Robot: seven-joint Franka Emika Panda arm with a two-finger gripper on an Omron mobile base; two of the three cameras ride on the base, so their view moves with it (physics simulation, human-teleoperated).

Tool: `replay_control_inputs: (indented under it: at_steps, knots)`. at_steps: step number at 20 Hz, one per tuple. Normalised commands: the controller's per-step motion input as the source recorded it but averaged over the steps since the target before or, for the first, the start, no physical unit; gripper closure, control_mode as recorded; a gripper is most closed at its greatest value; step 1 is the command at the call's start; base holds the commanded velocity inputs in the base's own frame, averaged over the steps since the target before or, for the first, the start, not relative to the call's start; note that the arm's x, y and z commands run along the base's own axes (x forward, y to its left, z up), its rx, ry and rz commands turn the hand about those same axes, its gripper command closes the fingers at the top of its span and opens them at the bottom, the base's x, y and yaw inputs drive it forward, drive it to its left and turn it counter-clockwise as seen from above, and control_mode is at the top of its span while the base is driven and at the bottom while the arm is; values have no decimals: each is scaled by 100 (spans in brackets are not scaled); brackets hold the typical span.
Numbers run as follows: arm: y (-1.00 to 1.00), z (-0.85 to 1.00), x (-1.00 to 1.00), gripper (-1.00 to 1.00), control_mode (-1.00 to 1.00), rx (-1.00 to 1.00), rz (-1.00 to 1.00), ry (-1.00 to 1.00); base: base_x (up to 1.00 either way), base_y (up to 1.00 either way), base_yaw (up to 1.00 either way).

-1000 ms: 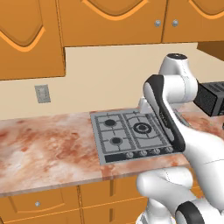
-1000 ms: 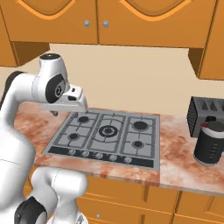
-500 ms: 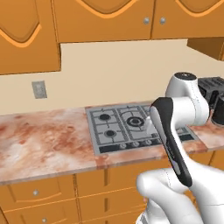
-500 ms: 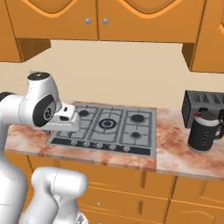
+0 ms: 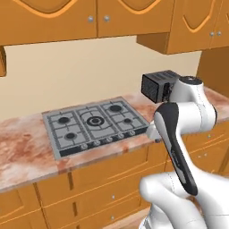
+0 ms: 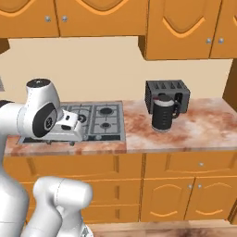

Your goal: Navigate to the fridge.

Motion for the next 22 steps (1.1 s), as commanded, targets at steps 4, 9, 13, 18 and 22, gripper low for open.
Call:
replay_control_inputs:
  at_steps: [4, 9, 13, 18, 22]
  knots:
    - [0, 0, 0, -100, 100, 0, 0, 0, -1, -26, -51]
    - [0, 0, 0, -100, 100, 0, 0, 0, 0, -19, -49]
    - [0, 0, 0, -100, 100, 0, 0, 0, 0, -28, -47]
    - [0, 0, 0, -100, 100, 0, 0, 0, 0, -41, -56]
    - [0, 0, 0, -100, 100, 0, 0, 0, 0, -44, -66]
